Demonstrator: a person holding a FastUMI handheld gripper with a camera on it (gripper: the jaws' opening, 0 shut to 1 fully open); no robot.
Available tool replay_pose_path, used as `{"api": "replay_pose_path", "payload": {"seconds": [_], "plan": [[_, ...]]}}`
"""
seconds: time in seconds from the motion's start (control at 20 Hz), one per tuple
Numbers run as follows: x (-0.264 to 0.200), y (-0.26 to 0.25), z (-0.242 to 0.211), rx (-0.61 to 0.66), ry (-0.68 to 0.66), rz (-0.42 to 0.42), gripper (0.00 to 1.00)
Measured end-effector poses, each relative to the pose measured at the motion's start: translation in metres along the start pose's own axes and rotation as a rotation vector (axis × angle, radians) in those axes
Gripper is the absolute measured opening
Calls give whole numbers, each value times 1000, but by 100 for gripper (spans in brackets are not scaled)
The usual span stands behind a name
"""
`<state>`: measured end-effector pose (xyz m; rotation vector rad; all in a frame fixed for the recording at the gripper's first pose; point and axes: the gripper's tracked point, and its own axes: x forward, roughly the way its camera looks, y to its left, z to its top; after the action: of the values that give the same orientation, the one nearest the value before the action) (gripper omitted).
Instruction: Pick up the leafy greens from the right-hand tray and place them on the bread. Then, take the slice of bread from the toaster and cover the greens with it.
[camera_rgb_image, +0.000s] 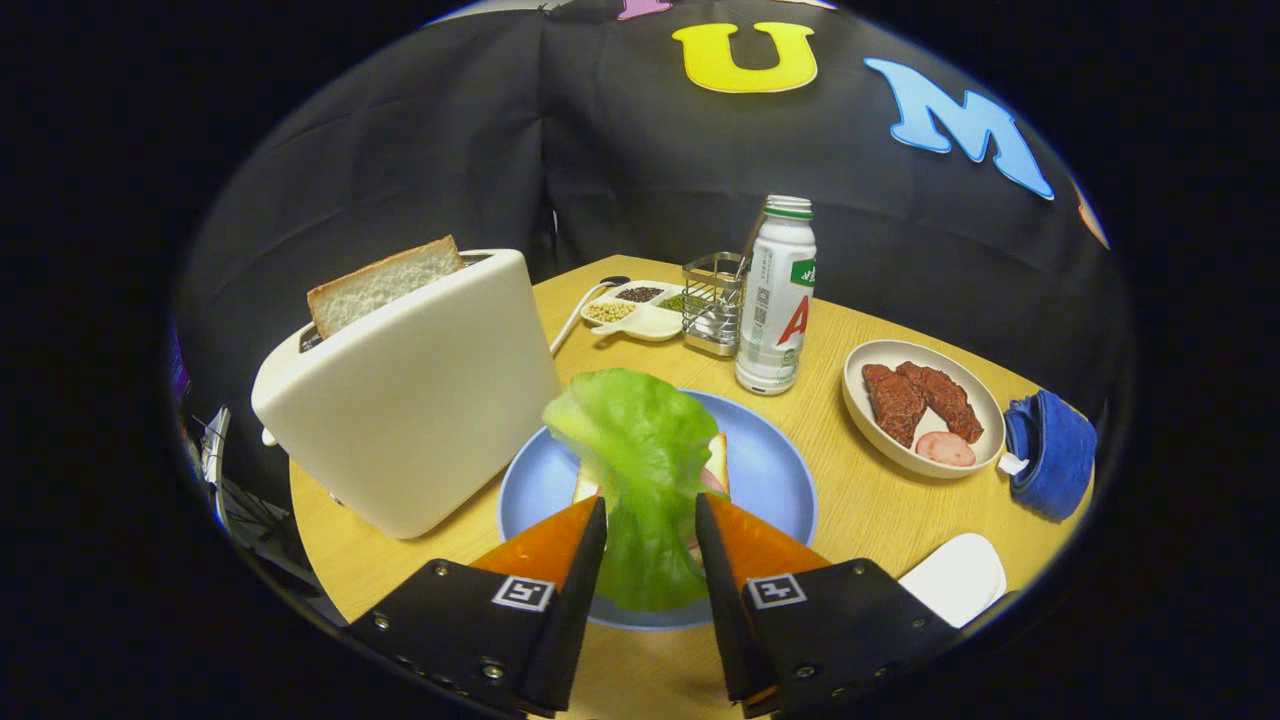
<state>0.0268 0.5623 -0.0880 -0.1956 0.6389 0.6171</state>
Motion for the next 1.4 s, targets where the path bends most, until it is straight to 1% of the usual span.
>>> {"api": "replay_pose_path", "payload": {"seconds": [0.05,0.1,0.15,0.25,0.4,0.5,0.55,0.7,0.85,1.05,1.2,1.3,1.4], "plan": [[0,-3,0,-1,-2,-7,59],[-1,-5,1,-8,-7,-10,66],[-2,-7,2,-15,-7,-16,68],[-3,-6,0,-17,-4,-15,68],[1,5,-7,-21,21,24,68],[-1,17,-7,-38,16,52,68],[-4,20,-5,-43,2,53,68],[-17,23,13,-31,-88,24,68],[-39,42,35,-2,-226,10,69],[-66,87,59,-3,-381,36,68],[-84,126,80,-31,-486,29,68],[-86,152,89,-45,-515,24,68],[-79,175,94,-36,-527,9,68]]}}
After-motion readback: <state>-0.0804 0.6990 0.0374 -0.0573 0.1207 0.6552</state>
